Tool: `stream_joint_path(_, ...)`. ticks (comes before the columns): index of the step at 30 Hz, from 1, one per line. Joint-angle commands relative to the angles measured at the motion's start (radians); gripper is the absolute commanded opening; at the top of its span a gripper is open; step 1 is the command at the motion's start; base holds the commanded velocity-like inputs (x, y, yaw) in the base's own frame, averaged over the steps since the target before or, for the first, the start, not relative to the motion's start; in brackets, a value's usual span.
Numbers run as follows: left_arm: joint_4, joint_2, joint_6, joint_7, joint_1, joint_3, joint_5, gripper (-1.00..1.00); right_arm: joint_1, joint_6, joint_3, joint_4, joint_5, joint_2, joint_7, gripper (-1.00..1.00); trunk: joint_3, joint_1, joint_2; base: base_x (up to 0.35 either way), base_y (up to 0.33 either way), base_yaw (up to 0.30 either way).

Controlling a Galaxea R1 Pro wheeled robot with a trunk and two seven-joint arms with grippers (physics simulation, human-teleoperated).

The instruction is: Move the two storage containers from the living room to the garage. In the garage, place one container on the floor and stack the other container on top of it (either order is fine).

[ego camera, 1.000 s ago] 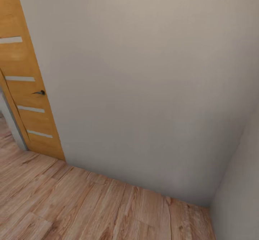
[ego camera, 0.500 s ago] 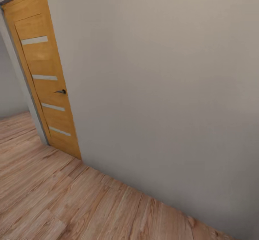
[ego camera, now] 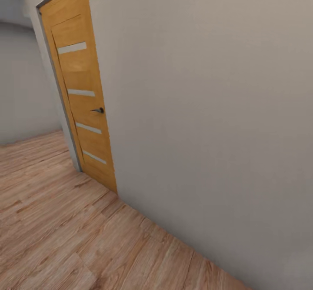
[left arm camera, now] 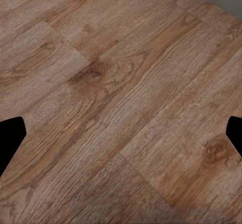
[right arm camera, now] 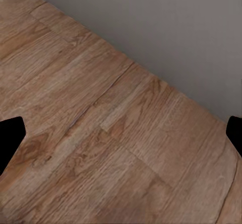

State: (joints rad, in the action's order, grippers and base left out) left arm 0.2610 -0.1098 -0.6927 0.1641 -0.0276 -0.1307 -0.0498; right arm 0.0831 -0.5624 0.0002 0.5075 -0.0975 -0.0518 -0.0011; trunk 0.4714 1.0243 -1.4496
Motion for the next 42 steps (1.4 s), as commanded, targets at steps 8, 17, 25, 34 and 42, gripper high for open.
stream_joint_path(8, 0.001, -0.001, -0.001, 0.003, 0.000, -0.003, -0.005, 1.00, 0.001, -0.001, 0.000, 0.002, -0.005, 0.000, 0.000, 1.00, 0.003, 0.001, 0.000, 0.315, 0.127, 0.290)
stream_joint_path(17, 0.001, -0.001, -0.001, 0.003, 0.000, -0.003, -0.006, 1.00, 0.001, -0.001, 0.000, 0.002, -0.005, 0.000, 0.000, 1.00, 0.004, 0.001, 0.000, 0.315, 0.128, 0.290)
stream_joint_path(25, 0.001, 0.001, 0.000, 0.003, 0.000, -0.003, -0.005, 1.00, 0.001, -0.001, 0.000, 0.002, -0.005, 0.000, 0.000, 1.00, 0.004, 0.001, 0.000, 0.315, 0.136, 0.292)
stream_joint_path(34, 0.001, 0.001, 0.000, 0.003, 0.000, -0.003, -0.005, 1.00, 0.001, -0.001, 0.000, 0.002, -0.005, 0.000, 0.000, 1.00, 0.004, 0.001, 0.000, 0.315, 0.149, 0.299)
stream_joint_path(42, 0.001, 0.001, 0.001, 0.003, 0.000, -0.003, -0.005, 1.00, 0.001, -0.001, 0.000, 0.002, -0.005, 0.000, 0.000, 1.00, 0.004, 0.001, 0.000, 0.315, 0.146, 0.300)
